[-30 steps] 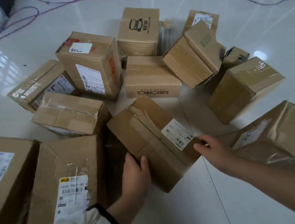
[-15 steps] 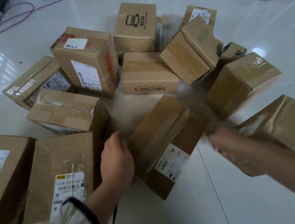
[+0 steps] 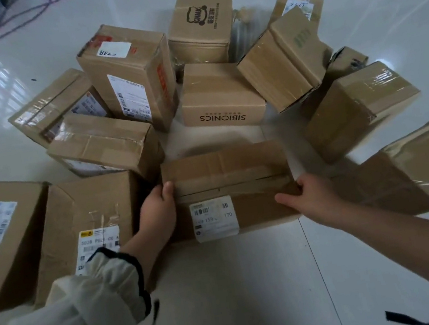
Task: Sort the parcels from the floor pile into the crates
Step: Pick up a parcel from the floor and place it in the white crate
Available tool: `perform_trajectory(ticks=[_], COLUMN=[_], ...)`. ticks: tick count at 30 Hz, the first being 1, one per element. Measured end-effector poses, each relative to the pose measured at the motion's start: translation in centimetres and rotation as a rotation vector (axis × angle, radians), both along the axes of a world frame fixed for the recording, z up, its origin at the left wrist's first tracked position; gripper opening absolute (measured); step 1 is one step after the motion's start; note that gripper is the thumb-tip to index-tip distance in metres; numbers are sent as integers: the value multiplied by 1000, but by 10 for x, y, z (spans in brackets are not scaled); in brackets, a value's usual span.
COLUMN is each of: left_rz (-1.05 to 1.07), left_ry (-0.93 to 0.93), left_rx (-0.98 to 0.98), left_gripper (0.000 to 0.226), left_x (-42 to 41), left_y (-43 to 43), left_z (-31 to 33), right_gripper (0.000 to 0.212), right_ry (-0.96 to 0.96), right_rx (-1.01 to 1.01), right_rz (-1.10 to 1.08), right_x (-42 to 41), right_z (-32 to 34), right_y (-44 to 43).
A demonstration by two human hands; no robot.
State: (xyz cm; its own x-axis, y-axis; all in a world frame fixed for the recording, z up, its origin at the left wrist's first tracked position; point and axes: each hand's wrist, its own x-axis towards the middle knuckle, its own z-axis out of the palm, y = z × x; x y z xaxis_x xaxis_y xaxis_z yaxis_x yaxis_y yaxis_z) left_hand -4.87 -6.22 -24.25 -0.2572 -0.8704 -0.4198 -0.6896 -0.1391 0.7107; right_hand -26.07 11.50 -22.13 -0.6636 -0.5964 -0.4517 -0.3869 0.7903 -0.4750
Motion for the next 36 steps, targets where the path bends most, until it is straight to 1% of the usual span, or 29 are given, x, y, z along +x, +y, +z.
perform_trajectory(ticks=[4, 6, 8, 9, 10, 12, 14, 16, 20, 24, 26, 29, 31, 33, 36], left_rz=[-13, 9, 69, 95, 103, 66, 24, 8, 0, 10, 51, 192, 240, 230, 214], left_ry=[6, 10, 51, 76, 95, 100, 86, 82, 83, 113, 125, 143, 127, 108, 102], left_rx=[-10, 17, 48, 58, 77, 133, 137, 104, 82, 85, 137, 320, 417, 430, 367], left_gripper=[44, 43, 41, 39, 39, 38, 37, 36, 36, 38, 39, 46, 50, 50, 49], left_x=[1, -1, -1, 0, 0, -1, -2, -2, 0, 1, 2, -1, 0, 1, -3], left_y=[2, 0, 0, 0, 1, 5, 11, 14, 14, 15, 15, 14, 9, 6, 0], left_z=[-2, 2, 6, 7, 8, 7, 5, 5, 4, 1, 1, 8, 13, 16, 23], right_gripper=[40, 47, 66, 72, 72, 63, 53, 51, 53, 39, 33, 25, 20, 23, 21], right_ry=[-89, -186, -324, -375, -407, -422, -417, -383, -343, -370, -417, -487, -516, -516, -503], right_rx=[39, 50, -6, -61, -117, -168, -183, -199, -203, -239, -211, -194, -219, -222, -226], right_rz=[-48, -77, -157, -199, -230, -204, -162, -171, -192, -214, -245, -311, -330, -302, -261], right_x=[1, 0, -2, -4, -6, -9, -5, -2, -2, -1, -1, -6, -6, -4, -4], right_z=[4, 4, 5, 6, 7, 5, 0, -6, -9, -10, -10, -10, -9, -7, 1], right_y=[2, 3, 2, 2, 1, -1, -1, 1, 2, 2, 2, 7, 7, 6, 0])
